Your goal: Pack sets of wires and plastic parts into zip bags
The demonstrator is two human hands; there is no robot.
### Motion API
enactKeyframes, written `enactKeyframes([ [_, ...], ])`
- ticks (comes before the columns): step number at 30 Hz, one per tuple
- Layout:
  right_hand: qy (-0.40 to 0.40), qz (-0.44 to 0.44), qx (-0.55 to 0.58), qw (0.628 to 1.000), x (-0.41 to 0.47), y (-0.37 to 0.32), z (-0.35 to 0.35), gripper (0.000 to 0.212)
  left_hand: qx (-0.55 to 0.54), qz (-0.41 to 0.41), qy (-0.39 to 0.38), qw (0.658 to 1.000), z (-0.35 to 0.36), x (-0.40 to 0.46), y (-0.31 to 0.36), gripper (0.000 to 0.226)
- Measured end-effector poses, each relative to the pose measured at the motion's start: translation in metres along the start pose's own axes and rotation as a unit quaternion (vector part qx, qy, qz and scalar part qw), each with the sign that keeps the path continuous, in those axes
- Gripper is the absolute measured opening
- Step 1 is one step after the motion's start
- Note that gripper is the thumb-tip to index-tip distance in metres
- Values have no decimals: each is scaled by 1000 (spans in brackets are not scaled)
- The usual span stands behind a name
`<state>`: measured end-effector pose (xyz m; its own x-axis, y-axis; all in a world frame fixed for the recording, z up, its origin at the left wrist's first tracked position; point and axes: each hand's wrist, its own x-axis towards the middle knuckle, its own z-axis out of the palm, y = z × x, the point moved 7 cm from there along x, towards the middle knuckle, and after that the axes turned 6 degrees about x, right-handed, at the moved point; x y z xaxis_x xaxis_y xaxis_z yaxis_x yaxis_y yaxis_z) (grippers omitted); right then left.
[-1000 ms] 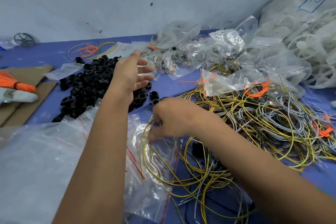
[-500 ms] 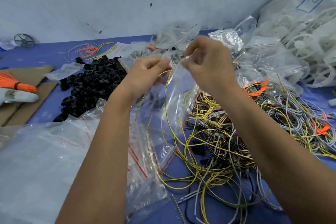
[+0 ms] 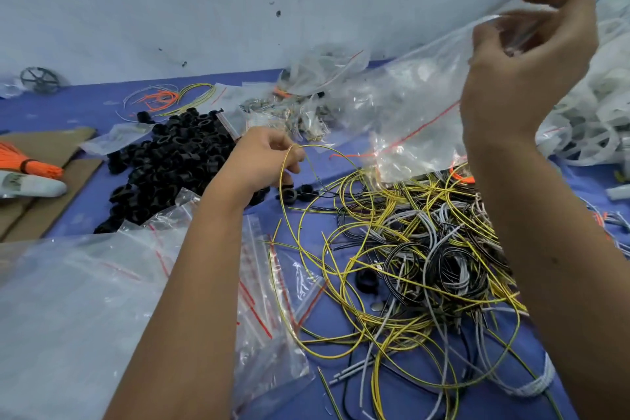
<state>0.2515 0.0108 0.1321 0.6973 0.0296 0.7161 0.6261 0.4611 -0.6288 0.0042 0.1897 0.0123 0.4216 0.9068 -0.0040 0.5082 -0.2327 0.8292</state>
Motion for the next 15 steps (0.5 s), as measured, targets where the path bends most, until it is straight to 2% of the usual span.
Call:
enactKeyframes([
  [3,3,13,56,998,5,0,1,14,-25,-45,11,999,0,6,-13,11],
  [7,-32,108,191,975,4,5,12,6,-67,-84,70,992,-10,12,-26,23],
  [11,-44,232,251,939,-6,21,19,12,-112,-44,141,983,-26,13,-16,45],
  [13,-95,293,257,916,-19,34,24,14,-216,-29,85,972,-22,10,-9,63],
  [15,-198,329,230,894,-38,47,27,14,-311,-31,-48,949,-9,5,-2,86],
])
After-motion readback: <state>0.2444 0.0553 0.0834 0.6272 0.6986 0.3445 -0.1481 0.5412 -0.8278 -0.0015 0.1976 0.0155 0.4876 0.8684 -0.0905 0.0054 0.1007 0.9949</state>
